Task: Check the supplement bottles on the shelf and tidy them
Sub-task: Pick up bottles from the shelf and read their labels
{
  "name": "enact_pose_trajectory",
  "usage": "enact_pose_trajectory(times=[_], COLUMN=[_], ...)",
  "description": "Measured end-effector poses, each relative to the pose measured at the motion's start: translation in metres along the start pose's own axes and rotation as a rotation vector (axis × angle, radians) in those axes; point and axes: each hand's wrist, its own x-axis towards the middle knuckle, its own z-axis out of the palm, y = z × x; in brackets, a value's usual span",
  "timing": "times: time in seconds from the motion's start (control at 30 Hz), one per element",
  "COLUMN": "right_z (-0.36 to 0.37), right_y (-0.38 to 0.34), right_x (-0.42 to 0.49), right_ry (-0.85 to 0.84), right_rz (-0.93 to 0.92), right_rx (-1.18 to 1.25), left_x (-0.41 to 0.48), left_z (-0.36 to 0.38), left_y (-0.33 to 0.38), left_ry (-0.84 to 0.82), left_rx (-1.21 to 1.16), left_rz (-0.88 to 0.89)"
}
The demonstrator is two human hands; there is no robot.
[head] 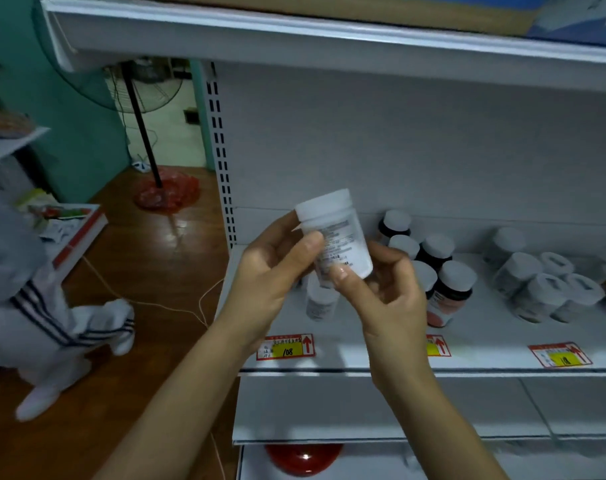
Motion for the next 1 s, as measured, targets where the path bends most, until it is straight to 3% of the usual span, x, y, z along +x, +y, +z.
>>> enact_pose_trajectory(times=[0.2,0.47,0.67,1.0], right_z=[0.010,0.010,0.010,0.010], right_y=[0.009,0.004,-0.006,-0.014], right_x=[-0.010,-0.009,-0.004,-0.002], right_ry=[0.042,0.019,-0.118,-0.548], right_rz=[-0.205,-0.153,0.131,0.598], right_rx=[-0.123,-0.022,0.308,0.876], left_x=[-0.004,-0.001,0.004,0.002], left_z=[0.023,0.015,0.005,-0.001], left_y=[0.000,0.005,0.003,0.006], left_ry=[0.083,0.027,-0.020,-0.193], left_rx=[0.041,0.016,-0.167,-0.402], left_rz=[0.060,0.050,0.010,-0.192])
